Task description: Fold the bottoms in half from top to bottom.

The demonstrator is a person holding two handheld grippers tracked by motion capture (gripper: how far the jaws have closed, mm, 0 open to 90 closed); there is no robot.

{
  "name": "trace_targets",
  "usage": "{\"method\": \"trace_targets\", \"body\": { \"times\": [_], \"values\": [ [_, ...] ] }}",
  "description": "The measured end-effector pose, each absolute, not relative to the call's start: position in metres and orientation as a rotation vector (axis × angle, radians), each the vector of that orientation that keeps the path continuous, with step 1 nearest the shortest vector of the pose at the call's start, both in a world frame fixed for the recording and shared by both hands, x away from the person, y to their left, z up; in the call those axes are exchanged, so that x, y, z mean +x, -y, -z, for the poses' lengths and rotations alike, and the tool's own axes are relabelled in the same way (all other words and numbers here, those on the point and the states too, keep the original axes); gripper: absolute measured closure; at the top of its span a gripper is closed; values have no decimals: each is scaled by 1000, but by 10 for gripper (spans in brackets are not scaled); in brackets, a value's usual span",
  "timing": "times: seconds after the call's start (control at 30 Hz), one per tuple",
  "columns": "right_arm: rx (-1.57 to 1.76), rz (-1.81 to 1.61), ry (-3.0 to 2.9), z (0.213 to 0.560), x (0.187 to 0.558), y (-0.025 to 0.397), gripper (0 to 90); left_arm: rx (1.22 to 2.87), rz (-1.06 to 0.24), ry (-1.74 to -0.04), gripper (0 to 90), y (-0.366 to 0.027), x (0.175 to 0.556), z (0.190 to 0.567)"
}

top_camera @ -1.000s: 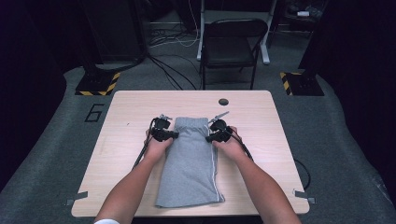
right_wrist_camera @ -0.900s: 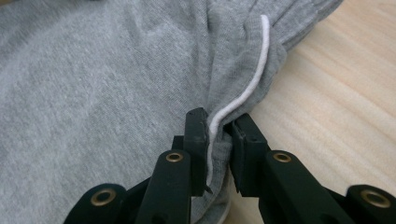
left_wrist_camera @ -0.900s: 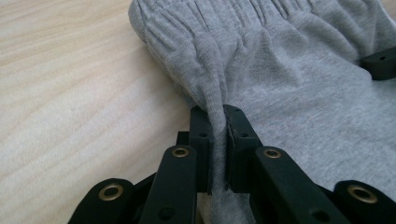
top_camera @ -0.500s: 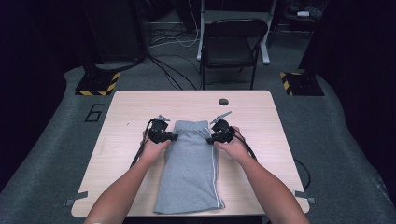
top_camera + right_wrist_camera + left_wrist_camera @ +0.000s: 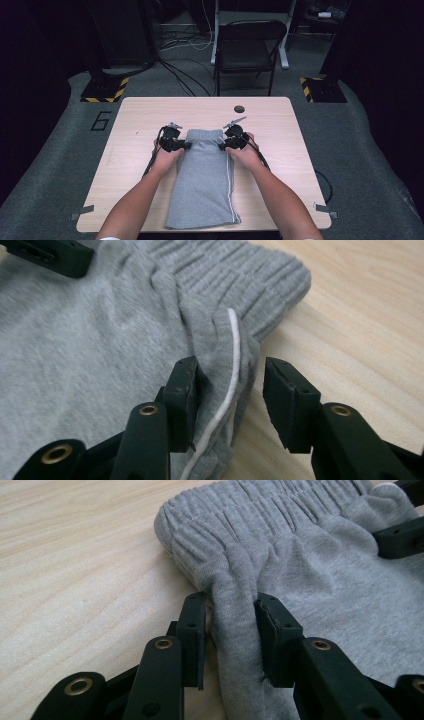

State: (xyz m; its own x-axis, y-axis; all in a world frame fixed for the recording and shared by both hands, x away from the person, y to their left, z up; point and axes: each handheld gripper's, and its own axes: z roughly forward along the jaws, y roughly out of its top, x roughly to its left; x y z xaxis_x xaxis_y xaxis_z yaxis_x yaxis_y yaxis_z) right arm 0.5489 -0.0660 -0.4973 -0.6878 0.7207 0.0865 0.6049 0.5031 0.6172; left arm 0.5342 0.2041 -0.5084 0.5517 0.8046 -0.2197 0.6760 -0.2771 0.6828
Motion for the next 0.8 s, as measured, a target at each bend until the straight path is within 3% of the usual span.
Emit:
{"method": "trace_targets", "body": {
  "times": [0.5, 0.8],
  "values": [
    [1108, -925, -2564, 506, 551, 61, 539, 2024, -228, -1187, 671, -200, 536, 515],
    [1073, -931, -2566, 507, 547, 56, 660, 2064, -254, -1146, 738, -198, 535, 515]
  ]
}}
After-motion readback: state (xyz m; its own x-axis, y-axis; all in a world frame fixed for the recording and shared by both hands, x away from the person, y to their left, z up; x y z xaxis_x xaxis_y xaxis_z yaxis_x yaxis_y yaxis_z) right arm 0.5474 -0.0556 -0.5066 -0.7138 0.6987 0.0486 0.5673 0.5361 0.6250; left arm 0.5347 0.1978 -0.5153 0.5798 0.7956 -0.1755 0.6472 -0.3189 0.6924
